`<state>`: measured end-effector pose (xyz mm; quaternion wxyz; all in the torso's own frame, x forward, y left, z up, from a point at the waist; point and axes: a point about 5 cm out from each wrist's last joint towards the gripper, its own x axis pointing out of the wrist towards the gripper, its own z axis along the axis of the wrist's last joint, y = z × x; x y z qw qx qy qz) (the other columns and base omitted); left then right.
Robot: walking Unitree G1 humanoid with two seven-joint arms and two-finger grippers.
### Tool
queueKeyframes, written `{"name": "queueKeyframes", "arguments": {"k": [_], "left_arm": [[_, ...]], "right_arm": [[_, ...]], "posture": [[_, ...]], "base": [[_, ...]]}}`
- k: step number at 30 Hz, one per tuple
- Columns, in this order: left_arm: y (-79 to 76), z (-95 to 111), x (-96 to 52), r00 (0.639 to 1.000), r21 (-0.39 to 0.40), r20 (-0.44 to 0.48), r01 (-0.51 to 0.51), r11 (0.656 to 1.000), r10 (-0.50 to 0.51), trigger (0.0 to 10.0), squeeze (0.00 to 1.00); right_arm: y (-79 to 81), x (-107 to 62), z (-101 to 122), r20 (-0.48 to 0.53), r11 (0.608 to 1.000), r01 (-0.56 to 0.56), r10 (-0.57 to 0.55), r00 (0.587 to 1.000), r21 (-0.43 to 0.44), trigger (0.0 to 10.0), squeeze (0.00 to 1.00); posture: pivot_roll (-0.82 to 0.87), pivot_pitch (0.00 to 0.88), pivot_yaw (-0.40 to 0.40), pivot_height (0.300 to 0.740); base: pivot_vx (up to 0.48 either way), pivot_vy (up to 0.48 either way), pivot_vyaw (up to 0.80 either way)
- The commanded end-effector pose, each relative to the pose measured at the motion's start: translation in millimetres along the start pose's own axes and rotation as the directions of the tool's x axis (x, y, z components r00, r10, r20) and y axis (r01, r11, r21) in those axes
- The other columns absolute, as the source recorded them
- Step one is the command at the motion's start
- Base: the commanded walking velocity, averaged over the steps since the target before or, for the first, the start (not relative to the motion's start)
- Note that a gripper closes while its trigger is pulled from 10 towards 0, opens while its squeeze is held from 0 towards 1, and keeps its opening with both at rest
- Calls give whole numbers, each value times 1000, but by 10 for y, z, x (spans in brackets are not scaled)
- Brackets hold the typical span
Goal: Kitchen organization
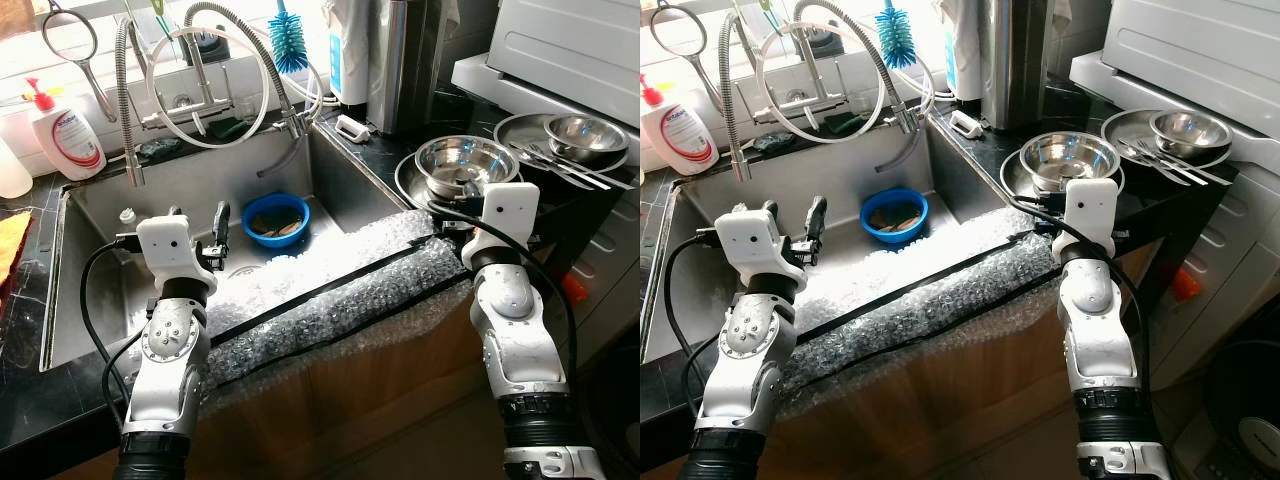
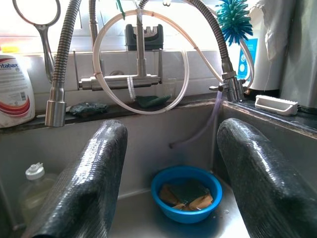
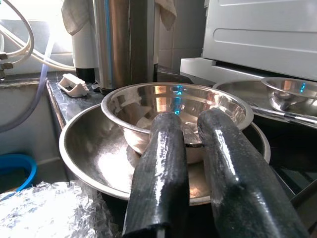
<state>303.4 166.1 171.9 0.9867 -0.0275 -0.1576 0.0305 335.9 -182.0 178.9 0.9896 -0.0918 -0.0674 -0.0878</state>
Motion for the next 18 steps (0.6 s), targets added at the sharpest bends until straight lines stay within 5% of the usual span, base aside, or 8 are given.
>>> {"name": "queueKeyframes", "arguments": {"k": [1, 14, 18], "left_arm": [[17, 9, 18, 1000, 25, 2, 4, 1000, -4, 10000, 0], [20, 10, 17, 1000, 26, 2, 1, 1000, -1, 10000, 0], [23, 13, 17, 1000, 25, 4, -1, 1000, 1, 10000, 0]], "right_arm": [[58, 26, 29, 3, 1000, -18, 18, 1000, 15, 0, 0], [60, 27, 51, 16, 1000, -13, 13, 1000, 21, 0, 0], [87, 18, 234, 141, 1000, -23, 25, 990, -13, 0, 0]], "posture": [[-206, 0, 102, 740], [-206, 0, 102, 740], [-206, 0, 102, 740]], "base": [[0, 0, 0], [0, 0, 0], [0, 0, 0]]}}
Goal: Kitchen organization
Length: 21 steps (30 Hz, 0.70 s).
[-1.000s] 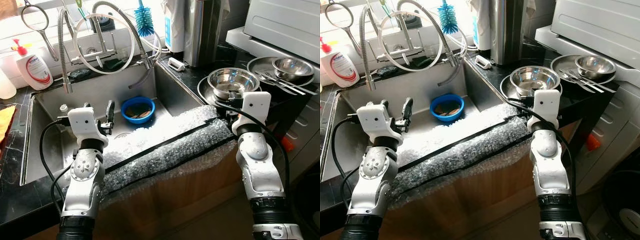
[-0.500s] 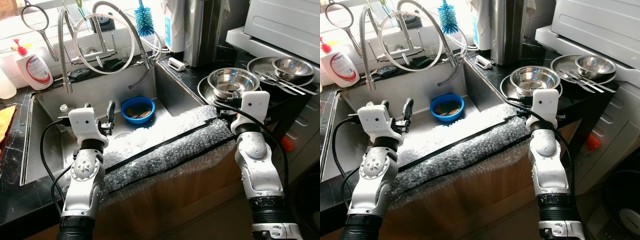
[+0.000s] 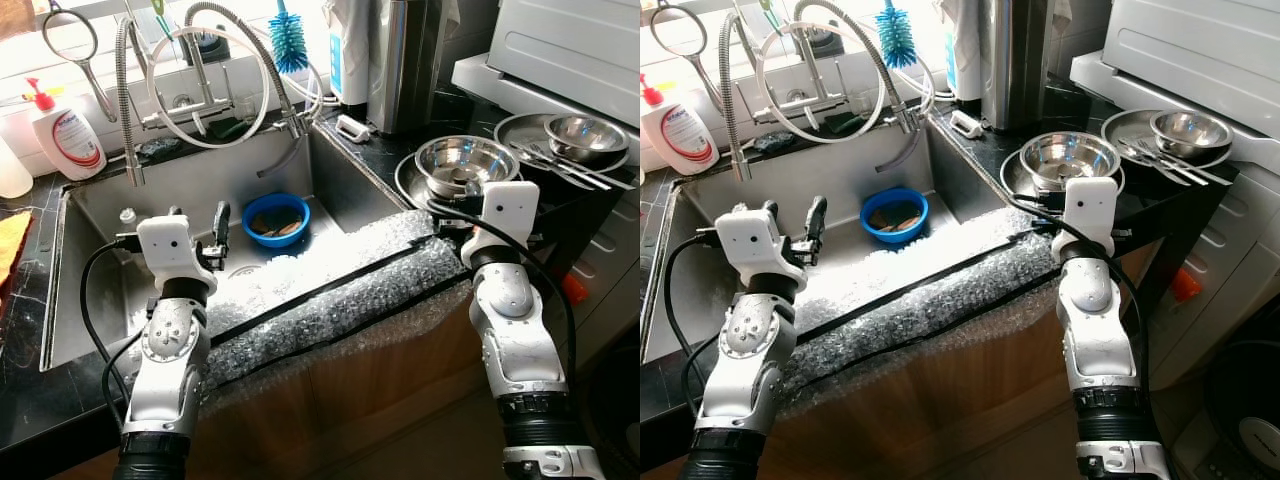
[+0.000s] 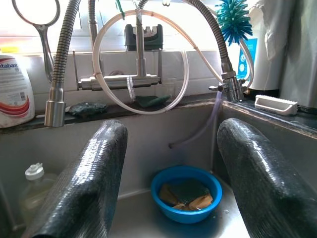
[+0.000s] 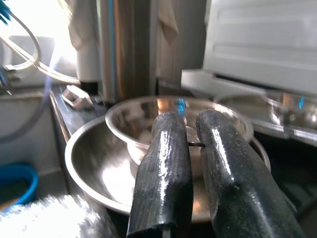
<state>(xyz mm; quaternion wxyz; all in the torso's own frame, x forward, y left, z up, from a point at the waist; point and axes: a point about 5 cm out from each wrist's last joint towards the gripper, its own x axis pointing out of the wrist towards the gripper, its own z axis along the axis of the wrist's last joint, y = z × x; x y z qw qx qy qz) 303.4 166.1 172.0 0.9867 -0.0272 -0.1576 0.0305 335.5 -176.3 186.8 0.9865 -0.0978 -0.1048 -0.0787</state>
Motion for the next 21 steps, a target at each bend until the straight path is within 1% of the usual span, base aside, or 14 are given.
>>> {"name": "queueKeyframes", "arguments": {"k": [1, 2, 3, 4, 6, 8, 9, 10, 12, 13, 14, 18, 19, 21], "left_arm": [[23, 13, 18, 1000, 25, 4, -2, 1000, 1, 10000, 0], [24, 13, 19, 1000, 25, 4, -2, 1000, 2, 10000, 0], [24, 14, 19, 1000, 25, 4, -2, 1000, 2, 10000, 0], [24, 16, 19, 1000, 26, 5, -2, 1000, 2, 10000, 0], [31, 27, 20, 1000, 29, 8, -4, 1000, 4, 10000, 0], [45, 34, 24, 1000, 38, 12, -8, 999, 8, 10000, 0], [45, 34, 24, 1000, 38, 12, -8, 999, 8, 10000, 0], [65, 40, 27, 1000, 39, 14, -15, 999, 15, 10000, 0], [78, 50, 31, 1000, 40, 17, -20, 999, 19, 10000, 0], [83, 59, 36, 1000, 35, 20, -23, 999, 22, 10000, 0], [85, 72, 46, 999, 23, 24, -28, 999, 27, 10000, 0], [89, 92, 59, 999, -13, 26, -36, 999, 36, 10000, 0], [114, 93, 65, 998, -85, 15, -59, 995, 61, 10000, 0], [139, 96, 70, 997, -143, 5, -75, 987, 77, 10000, 0]], "right_arm": [[63, 34, 177, 81, 1000, -23, 22, 996, 0, 1333, 0], [77, 34, 199, 93, 1000, -29, 29, 995, 1, 4588, 0], [82, 33, 214, 103, 999, -32, 31, 994, 2, 4588, 0], [87, 31, 232, 115, 999, -33, 33, 993, 2, 10000, 0], [101, 18, 328, 181, 999, -40, 41, 983, -9, 10000, 0], [159, -20, 477, 283, 995, -77, 90, 955, -56, 10000, 0], [159, -20, 477, 283, 995, -77, 90, 955, -56, 10000, 0], [209, -49, 574, 342, 992, -112, 124, 931, -56, 10000, 0], [251, -71, 656, 385, 988, -150, 156, 910, -46, 10000, 0], [272, -78, 698, 405, 984, -174, 170, 898, -27, 10000, 0], [311, -84, 747, 426, 973, -228, 200, 882, 15, 10000, 0], [402, -91, 748, 413, 920, -353, 258, 873, 172, 10000, 0], [443, -99, 709, 394, 876, -410, 293, 871, 255, 10000, 0], [483, -121, 677, 387, 831, -465, 339, 858, 304, 10000, 0]], "posture": [[-206, 0, 101, 740], [-206, 0, 101, 740], [-205, 0, 100, 740], [-205, 0, 100, 740], [-203, 0, 99, 740], [-202, 0, 99, 740], [-202, 0, 99, 740], [-206, 0, 101, 740], [-206, 0, 101, 740], [-207, 0, 103, 740], [-207, 0, 101, 740], [-208, 0, 102, 740], [-207, 0, 100, 740], [-205, 0, 100, 740]], "base": [[0, 0, 0], [0, 0, 0], [0, 0, 0], [0, 0, 0], [0, 0, 0], [0, 0, 0], [0, 0, 0], [0, 0, 0], [0, 0, 0], [0, 0, 0], [0, 0, 0], [0, 0, 0], [0, 0, 0], [0, 0, 0]]}}
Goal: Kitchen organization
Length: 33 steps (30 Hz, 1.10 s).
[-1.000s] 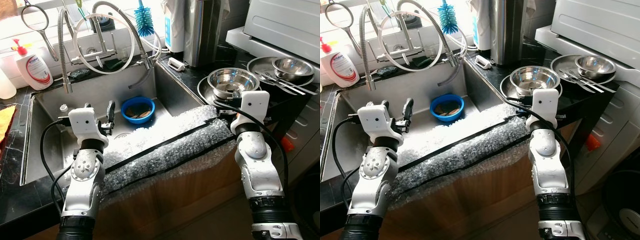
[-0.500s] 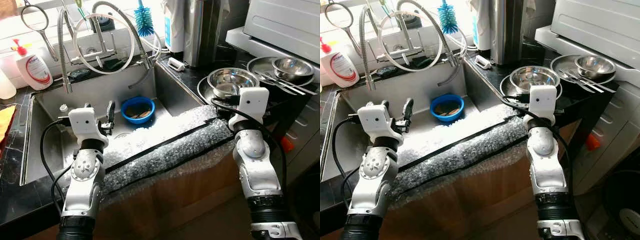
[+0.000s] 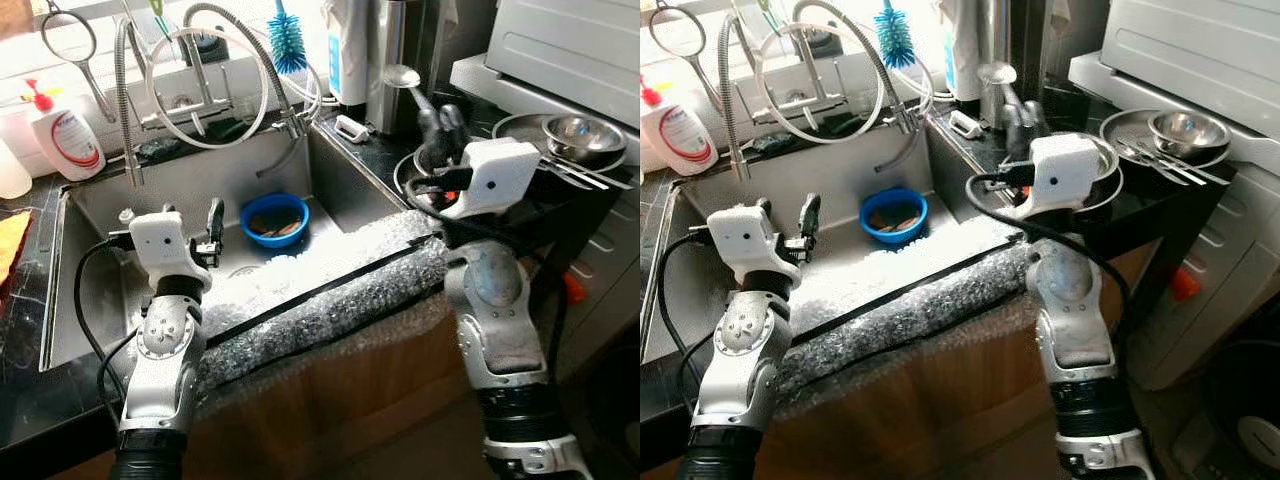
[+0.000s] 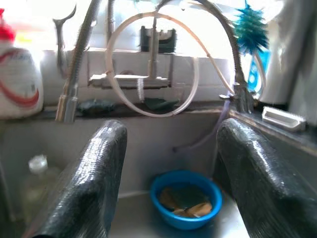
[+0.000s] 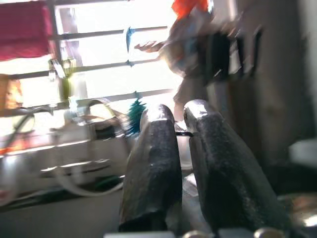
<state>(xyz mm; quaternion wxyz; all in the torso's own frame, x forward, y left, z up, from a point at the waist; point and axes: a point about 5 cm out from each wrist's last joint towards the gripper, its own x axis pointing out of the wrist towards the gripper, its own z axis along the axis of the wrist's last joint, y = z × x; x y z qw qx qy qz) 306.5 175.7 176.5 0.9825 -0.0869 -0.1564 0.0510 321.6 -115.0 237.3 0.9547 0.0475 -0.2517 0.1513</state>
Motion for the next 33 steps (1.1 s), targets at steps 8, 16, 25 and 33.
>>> {"name": "queueKeyframes", "arguments": {"k": [8, 16, 25, 33], "left_arm": [[73, 71, 10, 1000, -310, -22, -15, 950, 9, 10000, 0], [-99, 151, -12, 987, -536, 11, 140, 832, -159, 10000, 0], [-301, 232, -73, 951, -632, 56, 270, 727, -305, 10000, 0], [-419, 225, -135, 920, -678, 74, 330, 656, -385, 10000, 0]], "right_arm": [[7, -138, -109, -14, 926, -60, 71, 997, 373, 10000, 0], [-31, -249, -109, 48, 715, -114, 112, 993, 689, 10000, 0], [25, -358, -134, 72, 607, -180, 198, 978, 774, 10000, 0], [142, -483, -208, 64, 551, -223, 293, 954, 804, 10000, 0]], "posture": [[-201, 0, 97, 740], [-206, 0, 98, 740], [-206, 0, 101, 740], [-205, 0, 103, 740]], "base": [[0, 0, 0], [0, 0, 0], [0, 0, 0], [0, 0, 0]]}}
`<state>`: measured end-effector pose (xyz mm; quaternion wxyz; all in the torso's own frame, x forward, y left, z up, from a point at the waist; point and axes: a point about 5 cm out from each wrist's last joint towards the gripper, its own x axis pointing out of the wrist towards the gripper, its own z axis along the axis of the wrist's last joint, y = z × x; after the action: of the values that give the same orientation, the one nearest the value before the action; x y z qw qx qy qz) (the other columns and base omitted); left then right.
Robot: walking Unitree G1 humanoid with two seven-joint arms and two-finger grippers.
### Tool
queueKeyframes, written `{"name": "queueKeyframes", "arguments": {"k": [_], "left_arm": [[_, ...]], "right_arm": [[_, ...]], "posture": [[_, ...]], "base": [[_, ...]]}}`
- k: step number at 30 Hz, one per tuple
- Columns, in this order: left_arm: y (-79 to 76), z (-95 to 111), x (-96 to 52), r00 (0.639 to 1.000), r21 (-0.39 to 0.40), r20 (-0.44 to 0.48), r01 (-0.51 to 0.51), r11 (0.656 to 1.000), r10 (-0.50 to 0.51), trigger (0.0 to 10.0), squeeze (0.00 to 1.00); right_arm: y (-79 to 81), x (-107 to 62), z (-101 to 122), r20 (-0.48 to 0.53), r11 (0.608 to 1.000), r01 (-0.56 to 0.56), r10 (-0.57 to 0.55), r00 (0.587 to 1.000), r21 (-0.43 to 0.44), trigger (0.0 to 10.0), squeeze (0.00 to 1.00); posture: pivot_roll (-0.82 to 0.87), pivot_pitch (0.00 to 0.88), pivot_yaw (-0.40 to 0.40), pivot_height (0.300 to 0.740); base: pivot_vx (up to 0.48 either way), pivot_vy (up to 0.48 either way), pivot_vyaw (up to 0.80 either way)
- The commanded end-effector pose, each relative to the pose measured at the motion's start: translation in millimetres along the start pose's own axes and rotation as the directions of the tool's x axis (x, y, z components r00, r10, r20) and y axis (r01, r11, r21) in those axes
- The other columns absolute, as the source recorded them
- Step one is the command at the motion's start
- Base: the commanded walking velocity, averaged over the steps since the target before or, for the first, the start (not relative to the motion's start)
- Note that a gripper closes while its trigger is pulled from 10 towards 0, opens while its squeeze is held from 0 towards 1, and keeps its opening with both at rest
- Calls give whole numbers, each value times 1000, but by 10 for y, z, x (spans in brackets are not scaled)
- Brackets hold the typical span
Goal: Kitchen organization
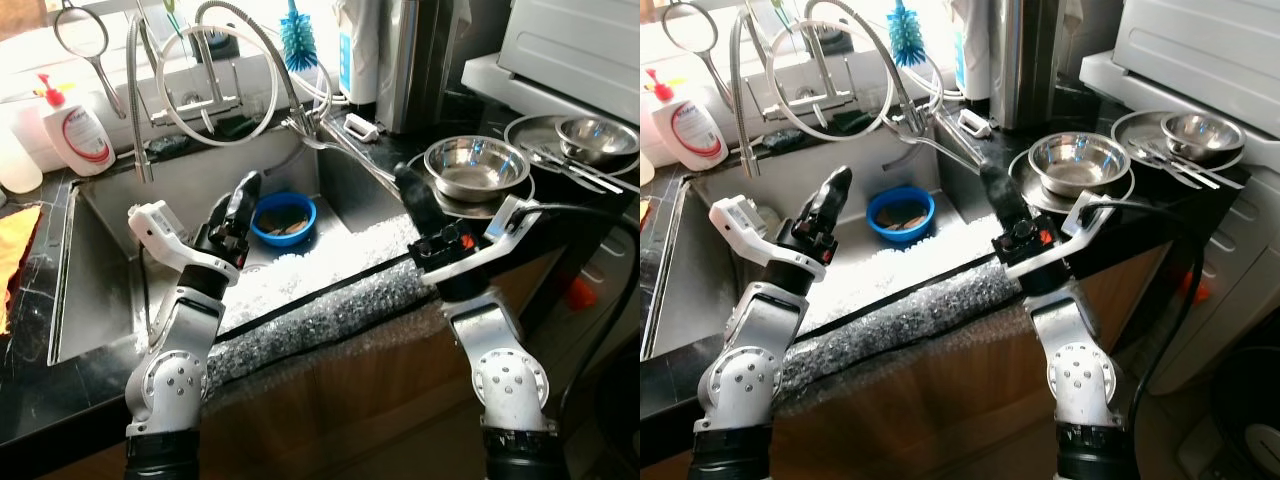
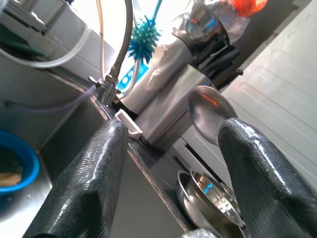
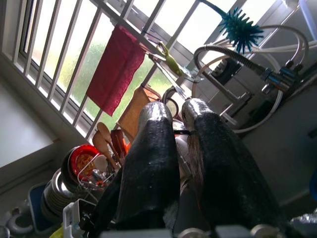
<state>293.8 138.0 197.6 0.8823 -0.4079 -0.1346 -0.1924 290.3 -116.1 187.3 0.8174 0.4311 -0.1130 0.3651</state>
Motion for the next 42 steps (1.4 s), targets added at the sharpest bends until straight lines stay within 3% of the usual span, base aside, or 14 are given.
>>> {"name": "queueKeyframes", "arguments": {"k": [1, 10, 36, 37, 38, 39, 42], "left_arm": [[-69, -3, -19, 999, -14, -4, 39, 999, -39, 10000, 0], [-253, -172, -46, 992, -114, -49, 107, 988, -113, 10000, 0], [-320, -184, -20, 988, -145, -52, 133, 980, -142, 10000, 0], [-322, -181, -20, 989, -148, -50, 134, 980, -143, 9020, 0], [-322, -180, -21, 989, -148, -49, 134, 980, -143, 2549, 0], [-322, -179, -23, 988, -149, -49, 135, 980, -143, 0, 0], [-322, -179, -25, 988, -149, -49, 136, 979, -145, 0, 0]], "right_arm": [[96, 37, -13, -11, 998, -61, 61, 998, 8, 10000, 0], [138, -22, -169, -77, 991, -116, 121, 990, 65, 10000, 0], [183, -90, -373, -182, 982, -164, 178, 967, 91, 10000, 0], [186, -94, -380, -184, 982, -164, 178, 967, 90, 10000, 0], [187, -95, -382, -185, 982, -164, 179, 966, 90, 10000, 0], [188, -95, -383, -187, 982, -165, 179, 966, 90, 10000, 0], [186, -95, -386, -189, 982, -165, 179, 966, 88, 10000, 0]], "posture": [[-205, 0, 103, 740], [-193, 0, 98, 740], [-192, 0, 96, 740], [-191, 0, 96, 740], [-191, 0, 96, 740], [-191, 0, 96, 740], [-190, 0, 95, 740]], "base": [[0, 0, 0], [0, 0, 0], [0, 0, 0], [0, 0, 0], [0, 0, 0], [0, 0, 0], [0, 0, 0]]}}
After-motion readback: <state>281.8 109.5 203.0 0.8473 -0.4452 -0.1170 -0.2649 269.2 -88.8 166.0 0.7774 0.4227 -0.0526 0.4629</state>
